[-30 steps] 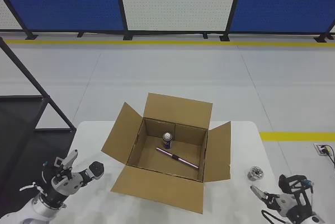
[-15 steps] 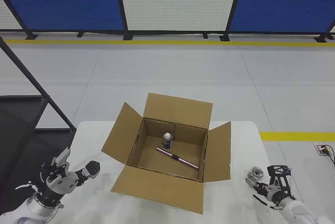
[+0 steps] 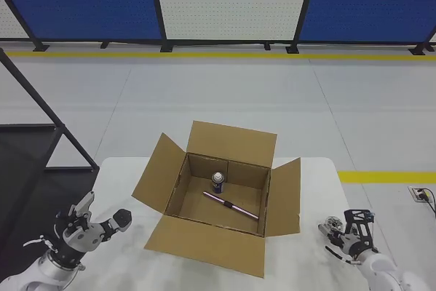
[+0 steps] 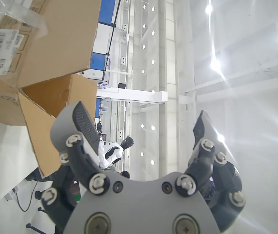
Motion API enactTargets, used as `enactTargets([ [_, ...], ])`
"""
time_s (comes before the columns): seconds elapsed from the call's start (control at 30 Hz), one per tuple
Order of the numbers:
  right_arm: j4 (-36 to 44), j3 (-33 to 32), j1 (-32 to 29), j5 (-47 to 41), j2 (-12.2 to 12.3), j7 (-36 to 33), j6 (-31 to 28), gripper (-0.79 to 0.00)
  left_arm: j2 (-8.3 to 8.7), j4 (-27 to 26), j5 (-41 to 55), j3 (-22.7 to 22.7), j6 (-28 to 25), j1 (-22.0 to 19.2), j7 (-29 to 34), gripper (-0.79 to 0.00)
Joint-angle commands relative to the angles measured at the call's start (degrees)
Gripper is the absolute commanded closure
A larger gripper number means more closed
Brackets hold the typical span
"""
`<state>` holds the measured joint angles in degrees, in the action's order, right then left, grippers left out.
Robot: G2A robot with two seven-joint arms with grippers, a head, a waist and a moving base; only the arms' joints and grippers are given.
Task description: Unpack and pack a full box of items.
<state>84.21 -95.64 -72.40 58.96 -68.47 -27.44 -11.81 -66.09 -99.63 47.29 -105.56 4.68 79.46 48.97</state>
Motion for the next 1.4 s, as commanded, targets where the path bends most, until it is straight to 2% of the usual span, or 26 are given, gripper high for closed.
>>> enactTargets([
  [0.0, -0.7, 0.1, 0.5, -0.1, 0.0, 0.1, 0.0, -0.591, 0.06, 0.0, 0.1, 0.0, -0.1, 0.0, -0.1, -0.785],
  [0.07, -1.4, 0.3, 1.0, -0.4, 0.1, 0.0, 0.0, -0.566, 0.13, 0.0, 0.2, -0.1, -0.1, 0.0, -0.3, -0.785],
  [0.1, -1.7, 0.4, 1.1, -0.5, 0.1, 0.0, -0.1, -0.52, 0.15, 0.0, 0.3, -0.1, -0.1, 0.0, -0.4, -0.785],
  [0.17, -2.2, 0.5, 1.5, -0.6, 0.2, 0.2, -0.1, -0.379, 0.21, 0.0, 0.4, 0.0, -0.1, 0.0, -0.5, -0.785],
  [0.23, -2.4, 0.5, 1.6, -1.0, 0.2, 0.4, 0.0, -0.339, 0.27, 0.0, 0.3, 0.0, -0.2, -0.1, -0.5, -0.785],
  [0.3, -2.1, 0.2, 1.5, -1.1, 0.3, 0.9, 0.2, -0.212, 0.34, 0.0, 0.2, 0.1, -0.2, -0.1, -0.7, -0.785],
  [0.33, -1.8, 0.0, 1.2, -1.2, 0.3, 1.3, 0.4, -0.182, 0.37, 0.0, 0.2, 0.2, -0.1, -0.2, -0.6, -0.785],
  [0.43, 0.0, -0.8, 0.1, -2.0, 0.4, 2.6, 0.6, -0.022, 0.48, 0.1, 0.2, 0.3, 0.0, -0.4, -0.6, -0.785],
  [0.47, 1.2, -1.3, -0.6, -2.1, 0.5, 3.1, 0.6, 0.0, 0.51, 0.2, 0.2, 0.3, 0.0, -0.4, -0.6, -0.785],
  [0.57, 6.9, -3.1, -3.4, -1.6, 0.7, 4.2, 1.6, 0.0, 0.61, 0.4, 0.0, 0.6, -0.1, -0.6, -0.6, -0.785],
  [0.8, 26.7, -8.3, -12.8, 0.7, 0.9, 7.6, 5.5, 0.0, 0.77, 0.7, 0.6, 1.0, -0.3, -0.9, -0.6, -0.785],
  [0.93, 35.7, -10.1, -15.9, 1.0, 0.8, 8.2, 6.9, 0.0, 0.85, 0.9, 1.2, 0.7, -0.8, -0.9, -1.0, -0.785],
  [1.17, 46.3, -8.9, -14.0, 0.8, 0.9, 5.1, 7.5, 0.0, 1.0, 1.6, 3.4, -0.9, -2.0, -0.6, -1.4, -0.785],
  [1.23, 47.4, -7.5, -12.4, 1.9, 1.1, 2.7, 6.0, 0.0, 1.05, 1.9, 4.1, -1.8, -2.4, -0.5, -1.9, -0.785],
  [1.37, 47.4, -7.5, -12.4, 1.9, 1.1, 2.7, 6.0, 0.0, 1.19, 2.7, 5.0, -3.6, -2.9, -0.1, -2.6, -0.785],
])
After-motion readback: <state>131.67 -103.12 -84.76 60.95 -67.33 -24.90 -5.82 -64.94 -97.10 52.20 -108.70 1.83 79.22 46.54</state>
